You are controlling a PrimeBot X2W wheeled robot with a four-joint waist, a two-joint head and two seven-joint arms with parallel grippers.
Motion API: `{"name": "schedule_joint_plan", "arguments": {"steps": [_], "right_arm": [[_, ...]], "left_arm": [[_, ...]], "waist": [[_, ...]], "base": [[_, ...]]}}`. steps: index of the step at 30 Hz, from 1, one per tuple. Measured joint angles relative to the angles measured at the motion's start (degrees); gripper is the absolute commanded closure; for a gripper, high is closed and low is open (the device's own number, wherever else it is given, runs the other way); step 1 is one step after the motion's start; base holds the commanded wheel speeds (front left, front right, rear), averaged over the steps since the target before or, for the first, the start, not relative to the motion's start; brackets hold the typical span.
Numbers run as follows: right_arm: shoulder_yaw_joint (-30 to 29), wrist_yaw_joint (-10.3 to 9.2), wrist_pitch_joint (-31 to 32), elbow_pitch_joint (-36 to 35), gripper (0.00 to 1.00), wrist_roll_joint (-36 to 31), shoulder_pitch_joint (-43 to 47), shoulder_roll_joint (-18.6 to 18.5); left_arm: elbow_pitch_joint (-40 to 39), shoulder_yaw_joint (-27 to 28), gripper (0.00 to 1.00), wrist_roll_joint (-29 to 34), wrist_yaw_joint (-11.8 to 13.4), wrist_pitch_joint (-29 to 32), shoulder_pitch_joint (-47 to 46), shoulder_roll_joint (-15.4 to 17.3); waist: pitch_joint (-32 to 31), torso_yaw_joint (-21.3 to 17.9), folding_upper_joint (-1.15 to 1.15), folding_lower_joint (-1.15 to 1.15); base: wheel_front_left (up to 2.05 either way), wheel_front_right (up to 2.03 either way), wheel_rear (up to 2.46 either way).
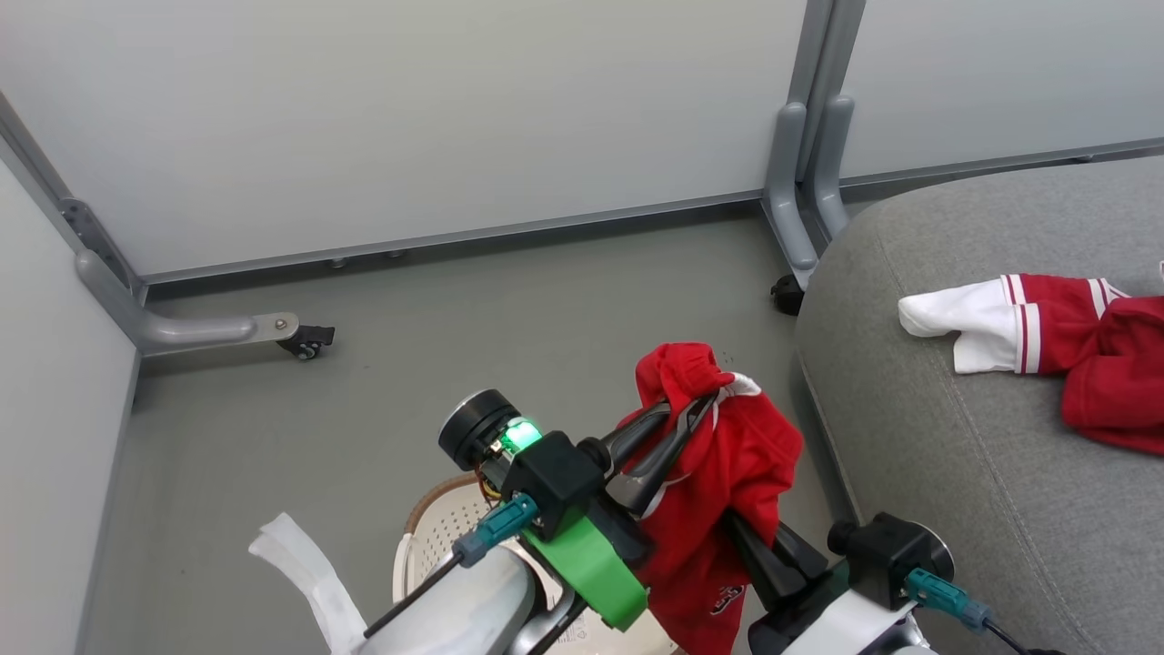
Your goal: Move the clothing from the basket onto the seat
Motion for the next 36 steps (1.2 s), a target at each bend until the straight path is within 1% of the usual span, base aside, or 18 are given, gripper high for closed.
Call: {"name": "schedule_joint_plan", "arguments": {"steps": [1,2,12,17,21,28,33,36], "right_arm": [[-0.14,0.0,0.0,0.0,1.0,0.0,0.06,-0.01],[-0.29,0.0,0.0,0.0,1.0,0.0,0.14,-0.03],[-0.99,0.0,0.0,0.11,1.0,-0.01,0.49,-0.07],[-2.52,0.0,0.0,-0.2,1.0,-0.59,0.47,0.01],[-4.5,0.0,0.0,-1.56,1.0,-1.79,-0.06,0.0],[-8.82,0.0,0.0,-6.72,1.0,-4.37,-1.92,-0.52],[-12.62,0.0,0.0,-11.85,1.0,-6.34,-2.83,-0.7],[-14.34,0.0,0.0,-14.74,1.0,-7.23,-3.07,-0.29]], "left_arm": [[0.44,-0.11,0.03,-0.24,0.0,0.0,0.0,-0.01],[1.01,0.11,0.0,-0.63,0.0,0.0,-0.01,-0.07],[2.85,0.71,0.0,-0.64,0.0,-0.01,-0.04,-0.35],[3.41,2.9,0.0,0.31,0.01,-0.01,0.26,-0.27],[3.32,5.82,0.0,1.41,0.42,-0.01,2.12,-0.21],[1.36,10.49,0.0,5.03,0.37,-0.01,6.6,0.27],[-1.08,14.08,0.0,7.54,0.27,-0.03,9.22,0.51],[-1.33,15.05,0.0,8.47,0.1,-0.04,10.44,0.78]], "waist": [[0.06,-0.02,0.0,0.0],[0.12,-0.03,0.0,0.0],[0.53,-0.17,0.0,0.0],[0.94,-0.61,0.0,0.0],[1.6,-1.41,0.0,0.0],[3.43,-4.38,0.0,0.0],[5.54,-7.55,0.0,0.0],[6.8,-9.93,0.0,0.0]], "base": [[0.0,0.0,0.0],[0.0,0.0,0.0],[0.0,0.0,0.0],[0.0,0.0,0.0],[0.0,0.0,0.0],[0.0,0.0,0.0],[0.0,0.0,0.0],[0.0,0.0,0.0]]}}
